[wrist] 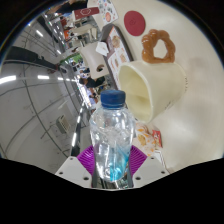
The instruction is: Pour water
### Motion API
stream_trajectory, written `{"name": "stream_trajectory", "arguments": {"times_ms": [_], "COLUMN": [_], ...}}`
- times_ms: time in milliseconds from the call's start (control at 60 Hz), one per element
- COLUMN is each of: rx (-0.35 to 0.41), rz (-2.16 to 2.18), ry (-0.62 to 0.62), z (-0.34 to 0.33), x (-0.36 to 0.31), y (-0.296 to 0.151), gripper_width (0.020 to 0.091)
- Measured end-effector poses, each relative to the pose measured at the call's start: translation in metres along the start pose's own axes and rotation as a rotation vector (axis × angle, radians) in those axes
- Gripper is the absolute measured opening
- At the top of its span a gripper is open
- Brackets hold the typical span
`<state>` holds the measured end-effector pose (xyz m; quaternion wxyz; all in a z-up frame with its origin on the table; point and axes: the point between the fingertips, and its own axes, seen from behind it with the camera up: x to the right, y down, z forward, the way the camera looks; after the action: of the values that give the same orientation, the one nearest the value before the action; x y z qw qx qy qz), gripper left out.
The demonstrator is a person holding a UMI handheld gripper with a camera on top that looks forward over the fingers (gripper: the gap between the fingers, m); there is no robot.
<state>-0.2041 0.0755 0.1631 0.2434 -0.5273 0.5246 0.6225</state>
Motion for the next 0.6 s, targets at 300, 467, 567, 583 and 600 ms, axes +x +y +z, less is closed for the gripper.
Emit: {"name": "stream_trajectory", "arguments": {"times_ms": [300,467,567,583,600], "rx": [-0.033,0.078,0.144,0.151,0.156], "rz": [-0.76,-1.345,-1.602,-1.642,-1.683], "ry": [0.082,0.147,0.257,0.279,0.295], "z": [-0.02,-0.044,-0.049,-0.05,-0.055], "x": [-0.096,-0.161,-0.16,-0.158,-0.154], "y": [-0.017,-0.084,-0.145,-0.155,-0.169], "gripper_width": [0.0401,0.0401,0.04,0.0399,0.0398]}}
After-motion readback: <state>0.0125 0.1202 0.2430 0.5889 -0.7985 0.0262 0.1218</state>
